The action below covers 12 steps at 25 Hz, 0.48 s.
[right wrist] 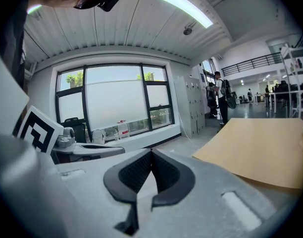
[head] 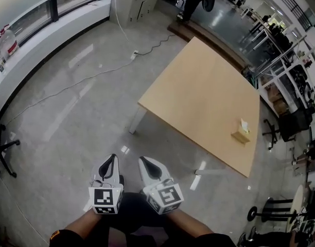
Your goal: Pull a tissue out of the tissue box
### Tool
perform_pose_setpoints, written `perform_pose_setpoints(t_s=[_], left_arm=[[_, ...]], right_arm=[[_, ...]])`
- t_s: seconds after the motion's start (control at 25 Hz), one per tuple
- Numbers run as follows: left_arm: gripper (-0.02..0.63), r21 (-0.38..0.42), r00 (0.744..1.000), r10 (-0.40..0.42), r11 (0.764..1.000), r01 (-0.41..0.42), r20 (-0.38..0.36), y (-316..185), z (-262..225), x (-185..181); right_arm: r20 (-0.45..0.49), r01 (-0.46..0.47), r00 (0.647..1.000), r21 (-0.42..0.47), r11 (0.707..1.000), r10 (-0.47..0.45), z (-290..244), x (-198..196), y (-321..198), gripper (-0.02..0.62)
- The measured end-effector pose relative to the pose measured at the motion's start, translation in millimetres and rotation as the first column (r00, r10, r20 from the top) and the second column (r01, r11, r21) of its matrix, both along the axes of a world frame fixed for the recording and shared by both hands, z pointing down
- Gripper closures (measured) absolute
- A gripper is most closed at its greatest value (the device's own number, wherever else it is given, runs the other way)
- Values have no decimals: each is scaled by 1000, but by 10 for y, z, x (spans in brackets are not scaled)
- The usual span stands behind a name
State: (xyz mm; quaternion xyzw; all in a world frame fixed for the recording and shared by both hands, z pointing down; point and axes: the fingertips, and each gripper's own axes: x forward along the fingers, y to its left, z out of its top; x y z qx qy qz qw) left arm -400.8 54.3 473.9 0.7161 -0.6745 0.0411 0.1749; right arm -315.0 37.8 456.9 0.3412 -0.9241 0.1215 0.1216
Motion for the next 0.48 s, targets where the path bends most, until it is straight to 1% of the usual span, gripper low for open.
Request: perform_pose_setpoints(t_s=[0.24,0.48], left_arm=[[588,-16,995,99,995,-99,14,-129,-44,424],[588,-54,982,187,981,-185,26,-203,-59,860]], right_arm=[[14,-101,995,-25,995,101,15,414,-33,604],[28,-190,981,-47,981,191,20,840,-42,604]])
